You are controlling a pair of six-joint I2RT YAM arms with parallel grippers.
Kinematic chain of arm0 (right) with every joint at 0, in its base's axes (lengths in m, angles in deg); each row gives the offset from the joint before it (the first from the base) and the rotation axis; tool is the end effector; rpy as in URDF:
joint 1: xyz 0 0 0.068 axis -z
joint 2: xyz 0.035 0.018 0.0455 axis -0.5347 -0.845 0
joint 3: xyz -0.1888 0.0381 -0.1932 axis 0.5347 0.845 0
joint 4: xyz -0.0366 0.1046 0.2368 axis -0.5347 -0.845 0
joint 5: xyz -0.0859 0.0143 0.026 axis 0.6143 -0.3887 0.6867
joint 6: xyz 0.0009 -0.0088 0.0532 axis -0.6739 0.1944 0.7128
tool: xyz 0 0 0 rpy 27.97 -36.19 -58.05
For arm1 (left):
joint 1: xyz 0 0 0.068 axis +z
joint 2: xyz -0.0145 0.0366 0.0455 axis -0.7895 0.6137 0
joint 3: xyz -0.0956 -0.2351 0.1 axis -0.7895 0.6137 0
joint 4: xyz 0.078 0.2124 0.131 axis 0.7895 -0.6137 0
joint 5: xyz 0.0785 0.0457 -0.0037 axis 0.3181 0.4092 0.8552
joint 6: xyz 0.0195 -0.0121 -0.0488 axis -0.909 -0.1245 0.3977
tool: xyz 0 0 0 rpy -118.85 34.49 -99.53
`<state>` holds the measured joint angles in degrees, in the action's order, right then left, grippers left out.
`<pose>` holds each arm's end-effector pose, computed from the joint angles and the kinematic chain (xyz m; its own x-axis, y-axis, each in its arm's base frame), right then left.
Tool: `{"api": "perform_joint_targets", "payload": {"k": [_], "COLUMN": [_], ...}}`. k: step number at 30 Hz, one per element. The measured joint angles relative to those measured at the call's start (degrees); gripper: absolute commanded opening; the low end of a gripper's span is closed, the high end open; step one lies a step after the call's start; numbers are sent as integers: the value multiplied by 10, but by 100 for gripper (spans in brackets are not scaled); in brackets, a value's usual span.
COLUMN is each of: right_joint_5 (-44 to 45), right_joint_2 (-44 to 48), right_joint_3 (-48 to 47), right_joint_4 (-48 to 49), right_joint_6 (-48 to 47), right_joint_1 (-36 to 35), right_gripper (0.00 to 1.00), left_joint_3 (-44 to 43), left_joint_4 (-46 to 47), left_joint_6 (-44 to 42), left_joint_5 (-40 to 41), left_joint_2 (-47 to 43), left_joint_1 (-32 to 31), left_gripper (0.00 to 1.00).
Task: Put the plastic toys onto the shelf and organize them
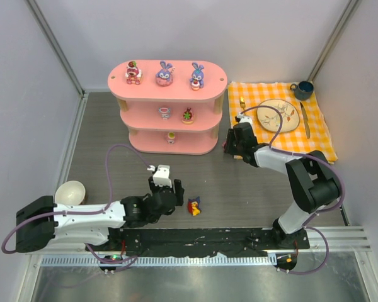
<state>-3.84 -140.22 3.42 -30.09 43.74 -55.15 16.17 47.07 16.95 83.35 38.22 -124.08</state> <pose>0.3042 0.1232 0.1671 -0.6639 0.1376 -0.7350 -0.0390 0.9752 0.2178 0.0853 -0.1826 0.1821 -0.5167 -0.1445 -0.8439 0.2102 0.9341 -0.2886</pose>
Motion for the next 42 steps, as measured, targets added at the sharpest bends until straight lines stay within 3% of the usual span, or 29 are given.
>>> {"api": "perform_joint_targets", "payload": {"k": [31, 42], "right_joint_5": [43, 45], "right_joint_2": [-92, -99], "right_joint_3": [-114, -109], "right_joint_4": [-39, -22], "right_joint_6": [-4, -5], "right_joint_1": [2, 2], "right_gripper": [42, 38], "left_joint_3": [14, 14], "left_joint_4": [-33, -44], "left_joint_6": [3, 11], "left_joint_5": [20, 24], "left_joint_2": [-44, -47], "left_joint_1": [0, 0], "left_gripper": [69, 72]}}
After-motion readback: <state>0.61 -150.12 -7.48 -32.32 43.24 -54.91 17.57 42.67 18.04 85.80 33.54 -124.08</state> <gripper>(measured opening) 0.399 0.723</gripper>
